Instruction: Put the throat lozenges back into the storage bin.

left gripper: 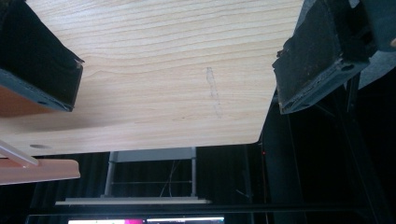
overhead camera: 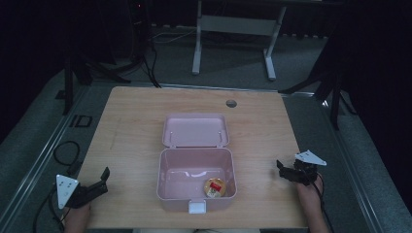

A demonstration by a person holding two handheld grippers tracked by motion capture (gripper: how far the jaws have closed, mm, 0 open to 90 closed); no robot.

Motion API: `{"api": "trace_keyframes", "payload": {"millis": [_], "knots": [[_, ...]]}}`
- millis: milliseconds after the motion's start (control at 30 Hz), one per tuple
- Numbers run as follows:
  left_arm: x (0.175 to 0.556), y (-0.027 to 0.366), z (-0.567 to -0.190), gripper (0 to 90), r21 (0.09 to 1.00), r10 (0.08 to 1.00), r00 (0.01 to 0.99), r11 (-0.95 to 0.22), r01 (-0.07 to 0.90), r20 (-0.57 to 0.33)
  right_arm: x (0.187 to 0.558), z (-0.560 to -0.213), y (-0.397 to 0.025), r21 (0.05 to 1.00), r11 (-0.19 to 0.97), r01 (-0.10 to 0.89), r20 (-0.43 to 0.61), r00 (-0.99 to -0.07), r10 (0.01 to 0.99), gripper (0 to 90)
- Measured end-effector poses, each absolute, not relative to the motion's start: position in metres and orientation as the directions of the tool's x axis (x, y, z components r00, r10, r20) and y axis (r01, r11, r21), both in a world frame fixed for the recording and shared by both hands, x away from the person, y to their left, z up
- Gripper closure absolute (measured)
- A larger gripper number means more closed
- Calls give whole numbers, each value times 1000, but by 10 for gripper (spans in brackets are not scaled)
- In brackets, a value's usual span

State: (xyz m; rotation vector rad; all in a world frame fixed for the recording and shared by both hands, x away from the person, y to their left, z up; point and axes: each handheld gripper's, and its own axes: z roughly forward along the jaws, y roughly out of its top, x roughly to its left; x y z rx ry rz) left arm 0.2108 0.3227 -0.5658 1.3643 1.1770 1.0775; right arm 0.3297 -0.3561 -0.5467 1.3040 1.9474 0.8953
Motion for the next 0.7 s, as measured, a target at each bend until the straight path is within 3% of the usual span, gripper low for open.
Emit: {"api": "trace_keyframes", "payload": {"millis": [300, 700], "knots": [[210, 323, -566, 13, 995, 992, 129, -24, 97, 11, 326, -544, -367, 866, 151, 476, -67, -189, 980, 118], [210, 323, -566, 13, 995, 992, 124, -23, 97, 11, 327, -547, -371, 882, 97, 461, -9, -188, 982, 134]]}}
